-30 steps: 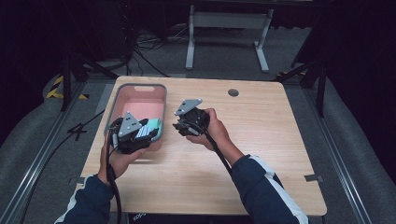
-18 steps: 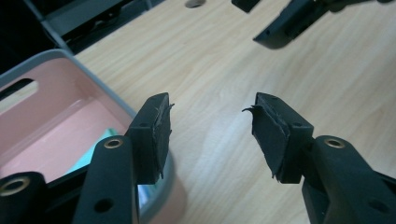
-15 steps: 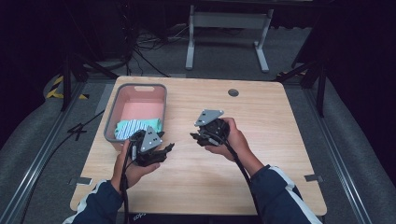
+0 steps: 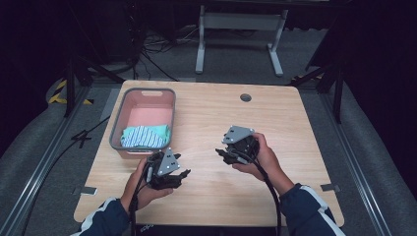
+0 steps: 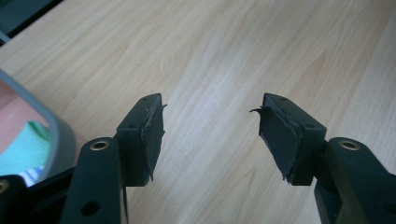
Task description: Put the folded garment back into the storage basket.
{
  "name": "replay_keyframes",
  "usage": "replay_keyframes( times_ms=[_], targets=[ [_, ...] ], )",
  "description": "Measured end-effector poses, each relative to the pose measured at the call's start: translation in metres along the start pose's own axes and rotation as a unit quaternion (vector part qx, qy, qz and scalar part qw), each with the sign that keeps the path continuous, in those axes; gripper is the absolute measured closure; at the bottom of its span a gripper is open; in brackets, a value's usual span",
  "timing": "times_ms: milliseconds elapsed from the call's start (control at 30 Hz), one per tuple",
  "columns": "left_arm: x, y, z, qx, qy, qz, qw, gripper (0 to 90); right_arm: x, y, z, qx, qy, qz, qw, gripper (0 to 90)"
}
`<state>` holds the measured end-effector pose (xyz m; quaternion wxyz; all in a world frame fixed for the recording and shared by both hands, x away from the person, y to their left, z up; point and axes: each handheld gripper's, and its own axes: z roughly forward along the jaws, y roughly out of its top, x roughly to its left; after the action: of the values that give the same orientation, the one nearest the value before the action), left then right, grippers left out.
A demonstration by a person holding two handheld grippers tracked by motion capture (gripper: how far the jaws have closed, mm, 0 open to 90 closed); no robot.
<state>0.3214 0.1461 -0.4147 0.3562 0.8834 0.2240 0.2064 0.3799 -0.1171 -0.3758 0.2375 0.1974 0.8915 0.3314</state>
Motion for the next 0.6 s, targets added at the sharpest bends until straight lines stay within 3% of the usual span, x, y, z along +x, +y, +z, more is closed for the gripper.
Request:
replay_keyframes(
  times_ms=[600],
  targets=[
    [-0.008,-0.016,0.017,0.036,-0.029,0.011,0.9989,35.7,-0.004,-0.070,-0.021,0.018,-0.028,0.031,0.9990,34.7]
  ],
)
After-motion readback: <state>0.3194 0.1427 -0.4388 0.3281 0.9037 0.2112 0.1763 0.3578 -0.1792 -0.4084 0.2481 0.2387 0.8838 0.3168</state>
